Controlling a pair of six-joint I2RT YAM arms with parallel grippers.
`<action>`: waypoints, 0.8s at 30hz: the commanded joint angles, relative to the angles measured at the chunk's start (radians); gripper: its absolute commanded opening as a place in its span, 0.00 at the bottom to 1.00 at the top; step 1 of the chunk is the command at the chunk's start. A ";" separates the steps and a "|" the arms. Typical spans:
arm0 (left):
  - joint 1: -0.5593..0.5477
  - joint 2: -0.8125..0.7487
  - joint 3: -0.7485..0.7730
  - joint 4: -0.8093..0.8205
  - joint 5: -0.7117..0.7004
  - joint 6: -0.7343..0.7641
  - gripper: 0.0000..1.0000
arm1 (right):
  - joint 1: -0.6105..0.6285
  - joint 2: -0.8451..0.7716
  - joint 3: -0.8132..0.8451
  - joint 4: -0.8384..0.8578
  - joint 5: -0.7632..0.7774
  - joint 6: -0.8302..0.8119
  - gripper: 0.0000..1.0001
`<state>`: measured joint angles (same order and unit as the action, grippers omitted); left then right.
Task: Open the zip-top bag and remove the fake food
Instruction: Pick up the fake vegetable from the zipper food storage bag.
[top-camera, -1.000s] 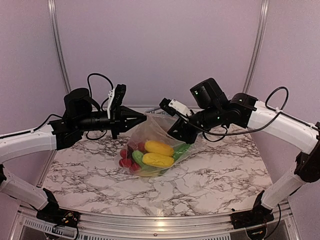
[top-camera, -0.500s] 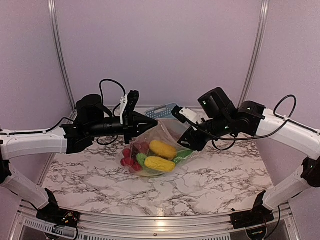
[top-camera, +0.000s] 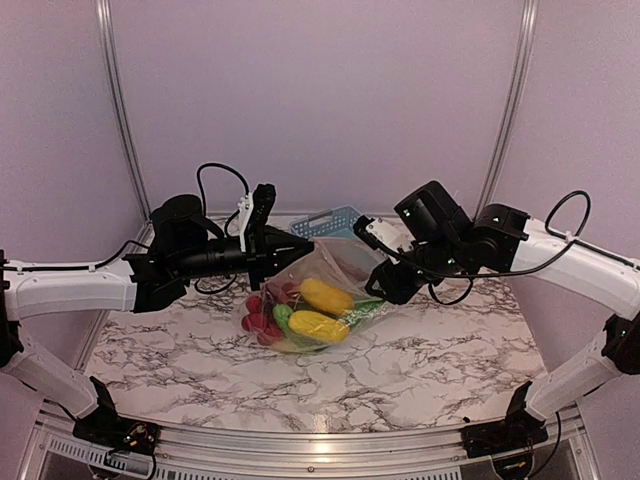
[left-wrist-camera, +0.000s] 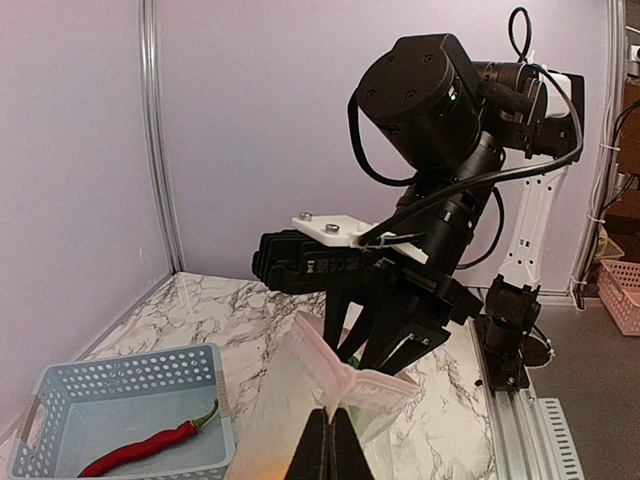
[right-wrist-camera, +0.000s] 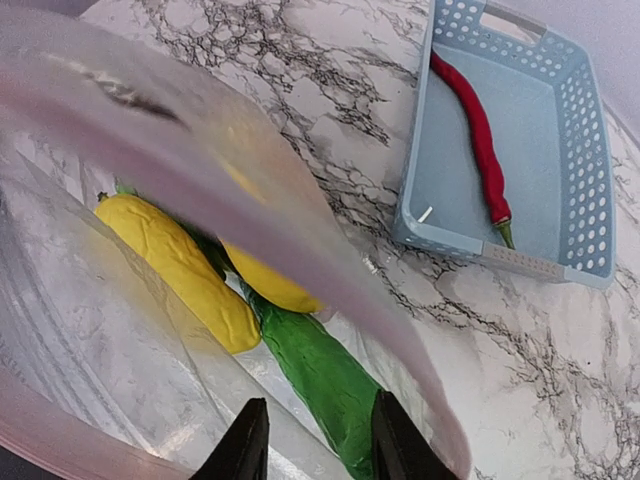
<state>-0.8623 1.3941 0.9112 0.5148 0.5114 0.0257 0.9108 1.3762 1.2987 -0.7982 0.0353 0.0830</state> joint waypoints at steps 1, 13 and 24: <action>-0.006 0.017 -0.019 0.028 -0.020 -0.009 0.00 | 0.007 0.007 0.046 -0.056 0.056 0.033 0.37; -0.007 0.026 -0.015 0.031 -0.041 -0.016 0.00 | 0.007 0.036 0.080 -0.125 0.112 0.066 0.47; -0.009 0.026 -0.017 0.045 -0.049 -0.019 0.00 | 0.007 0.068 0.106 -0.159 0.103 0.078 0.53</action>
<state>-0.8631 1.4101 0.9054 0.5228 0.4698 0.0101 0.9108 1.4162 1.3834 -0.9226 0.1307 0.1448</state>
